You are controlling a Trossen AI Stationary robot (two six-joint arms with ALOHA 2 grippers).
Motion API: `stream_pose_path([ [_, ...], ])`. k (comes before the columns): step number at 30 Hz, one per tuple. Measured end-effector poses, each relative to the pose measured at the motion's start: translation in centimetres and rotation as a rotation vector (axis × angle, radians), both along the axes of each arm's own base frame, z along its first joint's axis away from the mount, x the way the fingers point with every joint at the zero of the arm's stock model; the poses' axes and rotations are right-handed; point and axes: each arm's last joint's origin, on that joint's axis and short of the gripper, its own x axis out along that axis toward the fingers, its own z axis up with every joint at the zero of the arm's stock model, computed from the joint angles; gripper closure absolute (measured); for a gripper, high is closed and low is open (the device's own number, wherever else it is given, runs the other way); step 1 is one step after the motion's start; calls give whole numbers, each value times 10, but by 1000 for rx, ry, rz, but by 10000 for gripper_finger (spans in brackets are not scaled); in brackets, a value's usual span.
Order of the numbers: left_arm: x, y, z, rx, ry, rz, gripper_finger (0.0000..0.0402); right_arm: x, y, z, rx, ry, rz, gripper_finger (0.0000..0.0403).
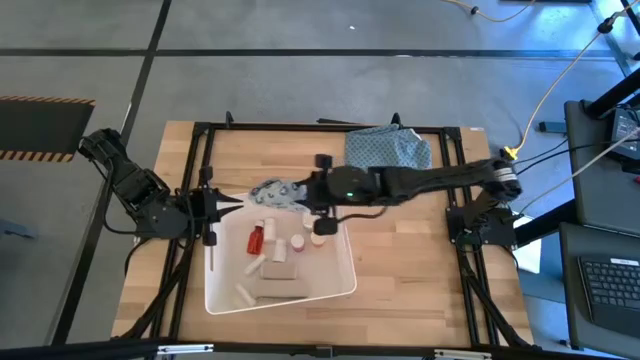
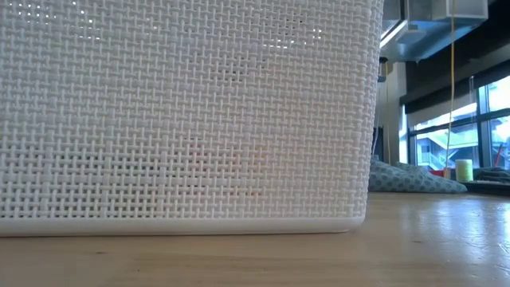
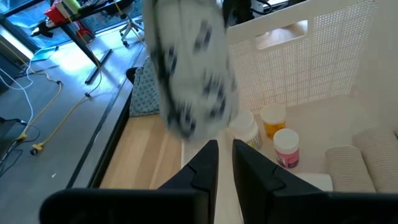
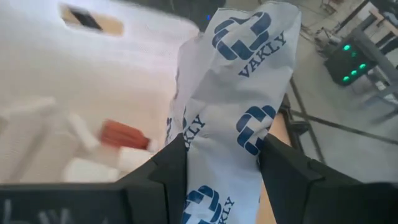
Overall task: Pick & place medical supplies in basket/bin
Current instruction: Put the mailer bag into the white bin
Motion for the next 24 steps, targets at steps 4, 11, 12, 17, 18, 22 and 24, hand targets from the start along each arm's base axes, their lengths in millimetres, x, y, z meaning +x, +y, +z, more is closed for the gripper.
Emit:
stream_pose_path([
  [4,0,0,0,-6,4,-8,359,24,-10,-17,-57,66,-1,237],
  [11,0,-2,-1,-50,41,-68,364,53,-20,-50,-59,267,-10,237],
  [12,0,-3,-1,-54,45,-74,363,56,-20,-54,-65,289,-12,237],
  [17,0,-3,-2,-63,53,-87,359,66,-20,-74,-112,376,10,237],
  [18,0,-3,-2,-63,53,-88,358,67,-19,-77,-114,386,13,237],
  [22,0,-3,-2,-63,53,-87,357,69,-20,-92,-116,453,16,237],
  [24,0,-3,-2,-64,53,-87,358,69,-20,-98,-125,486,15,237],
])
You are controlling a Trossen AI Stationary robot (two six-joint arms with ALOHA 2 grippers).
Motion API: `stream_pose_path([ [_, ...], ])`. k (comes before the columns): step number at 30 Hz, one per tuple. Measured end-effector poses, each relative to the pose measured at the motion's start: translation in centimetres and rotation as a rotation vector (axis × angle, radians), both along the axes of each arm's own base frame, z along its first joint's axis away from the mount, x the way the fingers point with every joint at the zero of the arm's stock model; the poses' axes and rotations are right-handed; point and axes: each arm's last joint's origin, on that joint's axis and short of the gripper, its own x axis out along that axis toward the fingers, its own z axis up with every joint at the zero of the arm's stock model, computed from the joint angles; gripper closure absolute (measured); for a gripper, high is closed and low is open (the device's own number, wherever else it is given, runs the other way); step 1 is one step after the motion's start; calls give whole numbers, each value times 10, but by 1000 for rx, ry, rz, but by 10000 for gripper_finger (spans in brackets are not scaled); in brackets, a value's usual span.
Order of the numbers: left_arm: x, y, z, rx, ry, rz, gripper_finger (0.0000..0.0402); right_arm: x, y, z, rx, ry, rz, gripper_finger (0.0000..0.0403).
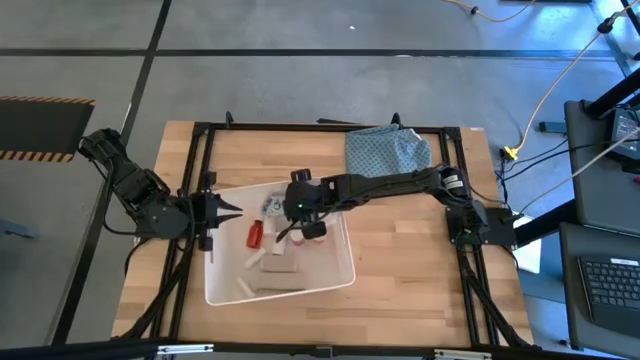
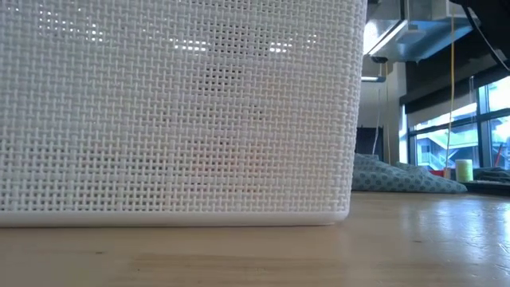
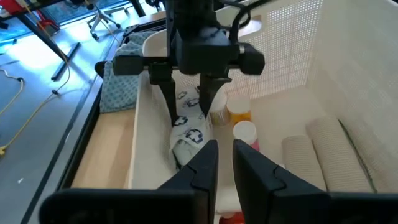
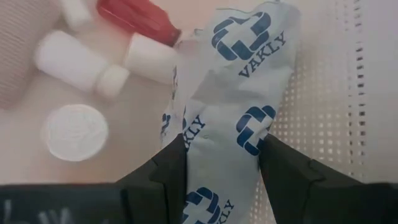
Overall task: Pick & place medical supplies in basket/bin
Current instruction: Put the mailer bag into the white bin
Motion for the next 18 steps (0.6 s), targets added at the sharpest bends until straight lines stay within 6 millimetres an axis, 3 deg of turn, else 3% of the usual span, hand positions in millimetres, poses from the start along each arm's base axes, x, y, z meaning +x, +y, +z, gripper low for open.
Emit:
stream_pose_path([
  [12,0,0,0,0,0,0,361,0,0,0,34,-12,-44,235],
  [18,0,0,0,-3,3,-4,360,-1,0,0,33,-4,-46,187],
])
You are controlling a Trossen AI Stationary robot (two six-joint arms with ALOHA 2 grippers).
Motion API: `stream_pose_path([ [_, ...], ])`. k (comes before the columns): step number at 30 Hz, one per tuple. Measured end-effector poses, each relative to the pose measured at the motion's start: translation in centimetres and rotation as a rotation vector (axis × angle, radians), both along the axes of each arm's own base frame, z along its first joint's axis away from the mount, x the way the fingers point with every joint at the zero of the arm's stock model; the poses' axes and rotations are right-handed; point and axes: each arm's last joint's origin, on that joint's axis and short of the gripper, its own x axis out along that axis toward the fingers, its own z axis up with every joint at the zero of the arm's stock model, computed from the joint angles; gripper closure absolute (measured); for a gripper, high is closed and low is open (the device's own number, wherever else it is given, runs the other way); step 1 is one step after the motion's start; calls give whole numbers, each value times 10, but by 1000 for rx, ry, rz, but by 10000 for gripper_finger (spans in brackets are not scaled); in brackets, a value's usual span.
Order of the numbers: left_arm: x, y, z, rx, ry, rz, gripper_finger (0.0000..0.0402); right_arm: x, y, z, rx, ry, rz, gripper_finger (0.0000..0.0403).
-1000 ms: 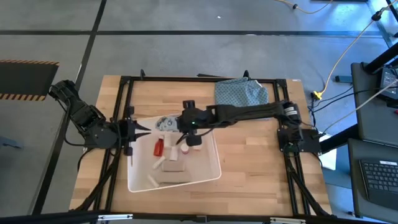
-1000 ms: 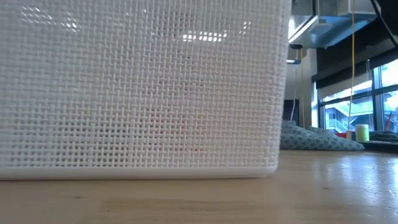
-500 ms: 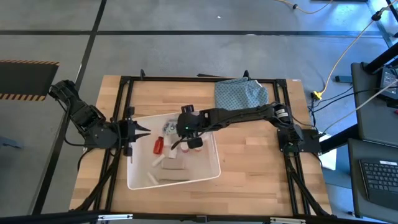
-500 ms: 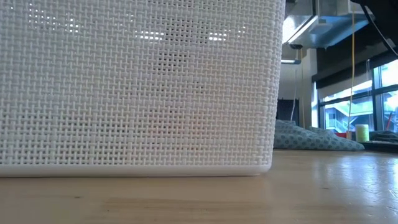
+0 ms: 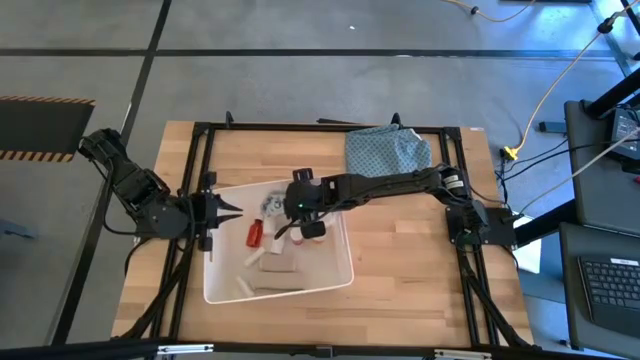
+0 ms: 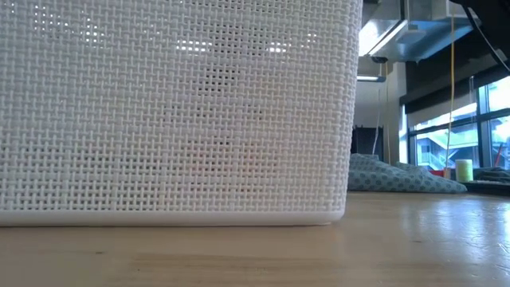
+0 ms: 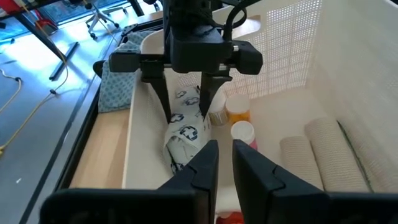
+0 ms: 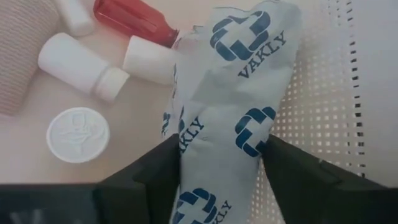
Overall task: Pick & place medical supplies in basket/bin
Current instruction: Put the mailer bag into the white bin, then return to Home Position
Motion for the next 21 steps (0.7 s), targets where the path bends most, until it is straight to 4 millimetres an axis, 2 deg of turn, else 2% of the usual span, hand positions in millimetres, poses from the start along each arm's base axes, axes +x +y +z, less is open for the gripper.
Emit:
stream_pose_path([
  [7,0,0,0,-2,0,-2,363,0,1,0,17,-4,-15,116],
  [14,0,0,0,-1,1,-2,358,0,1,5,29,-38,-12,101],
  [21,0,0,0,-1,0,-1,359,-9,16,49,42,-216,18,100],
])
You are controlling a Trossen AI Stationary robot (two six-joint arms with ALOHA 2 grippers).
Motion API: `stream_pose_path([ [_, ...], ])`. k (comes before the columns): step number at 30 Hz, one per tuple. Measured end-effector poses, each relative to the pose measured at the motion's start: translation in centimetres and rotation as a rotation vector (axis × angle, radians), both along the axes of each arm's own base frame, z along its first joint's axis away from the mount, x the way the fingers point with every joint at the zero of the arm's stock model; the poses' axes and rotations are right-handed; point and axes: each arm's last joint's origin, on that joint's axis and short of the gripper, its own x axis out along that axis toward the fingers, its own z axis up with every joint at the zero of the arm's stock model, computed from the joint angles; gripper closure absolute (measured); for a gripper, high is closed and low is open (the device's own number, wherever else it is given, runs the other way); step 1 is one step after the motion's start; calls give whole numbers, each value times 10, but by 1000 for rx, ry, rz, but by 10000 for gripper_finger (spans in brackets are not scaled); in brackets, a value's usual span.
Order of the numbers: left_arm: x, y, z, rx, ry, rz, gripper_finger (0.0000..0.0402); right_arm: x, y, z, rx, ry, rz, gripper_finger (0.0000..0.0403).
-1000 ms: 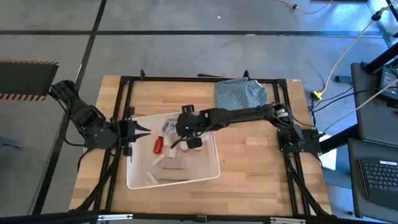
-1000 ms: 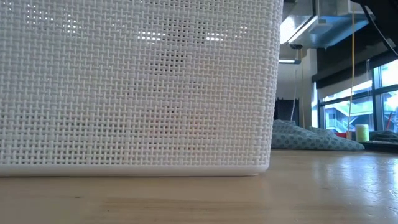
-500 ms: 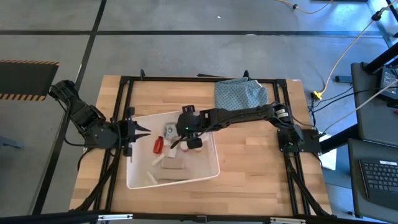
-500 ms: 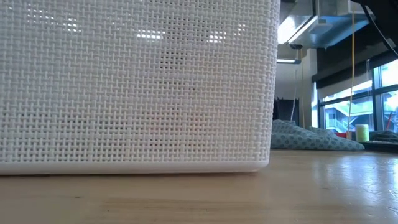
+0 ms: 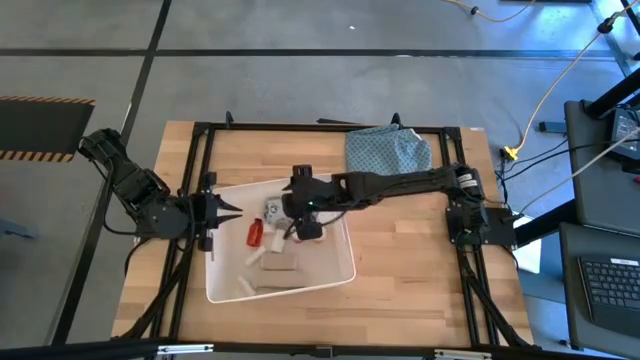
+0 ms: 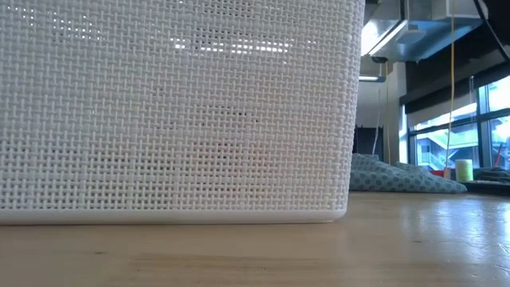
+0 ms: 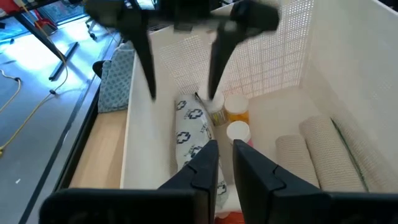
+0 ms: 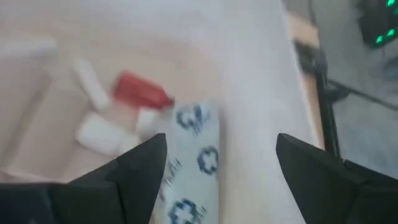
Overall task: Pick & place medical supplies in basket/bin
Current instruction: Return to Home Position
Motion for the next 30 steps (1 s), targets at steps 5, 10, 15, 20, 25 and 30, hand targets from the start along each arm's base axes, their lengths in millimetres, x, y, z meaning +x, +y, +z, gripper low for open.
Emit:
stream_pose_path([
  [5,0,0,0,-26,-7,19,363,-22,14,42,69,-113,-9,100],
  [10,0,1,5,-89,-69,65,362,-59,22,70,178,-62,-80,100],
  [15,-18,16,25,-167,-176,64,359,-91,40,82,288,14,-128,100],
  [20,-51,45,32,-230,-303,88,362,-105,68,89,273,-1,-73,100],
  [25,-81,68,22,-366,-424,-3,362,-118,81,84,228,35,-104,100],
  [30,-108,89,8,-405,-567,-85,359,-139,77,66,278,-29,-108,100],
])
